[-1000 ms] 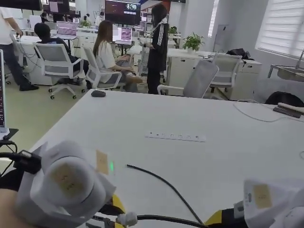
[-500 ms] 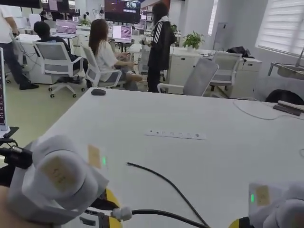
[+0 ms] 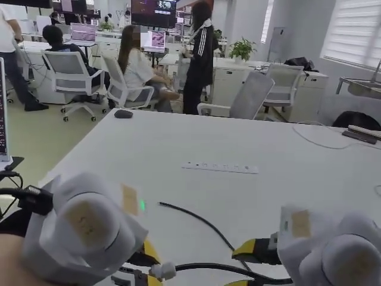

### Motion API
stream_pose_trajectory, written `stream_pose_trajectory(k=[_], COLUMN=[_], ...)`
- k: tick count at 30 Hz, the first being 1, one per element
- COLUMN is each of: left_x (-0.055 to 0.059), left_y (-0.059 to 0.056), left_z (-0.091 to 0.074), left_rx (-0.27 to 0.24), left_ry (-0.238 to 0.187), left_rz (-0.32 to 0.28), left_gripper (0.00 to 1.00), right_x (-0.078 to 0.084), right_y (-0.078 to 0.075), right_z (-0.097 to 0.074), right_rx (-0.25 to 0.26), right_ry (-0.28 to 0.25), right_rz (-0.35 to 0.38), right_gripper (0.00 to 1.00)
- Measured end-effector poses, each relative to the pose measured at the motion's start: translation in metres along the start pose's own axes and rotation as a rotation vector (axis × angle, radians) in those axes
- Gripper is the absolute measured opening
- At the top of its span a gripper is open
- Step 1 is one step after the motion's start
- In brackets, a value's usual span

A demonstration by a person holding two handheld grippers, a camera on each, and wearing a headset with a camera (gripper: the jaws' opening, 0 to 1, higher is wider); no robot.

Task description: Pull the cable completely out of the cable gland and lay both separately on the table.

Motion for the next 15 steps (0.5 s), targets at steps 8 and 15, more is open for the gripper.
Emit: stream_pose_trajectory(k=[8, 15], left_x=[-0.014, -0.012], left_y=[-0.011, -0.013], left_z=[0.002, 0.004], left_rx=[0.051, 0.059], left_ry=[-0.054, -0.049], left_rz=[0.028, 0.027], left_gripper=[0.16, 0.16], right_x=[-0.017, -0.013], right_y=[0.020, 0.027], right_z=[0.012, 0.013], right_rx=[-0.102, -0.123], right_ry=[-0.030, -0.018], right_rz=[-0.099, -0.112], right_gripper=[0.16, 0.03])
Point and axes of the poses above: the centre of the closed fingertips' face, and the gripper's own axes: z roughly forward along the fingers, y roughly to its left, x roughly out of its underside, the point moved 6 cm from there along -z, roughly backward along the fingers
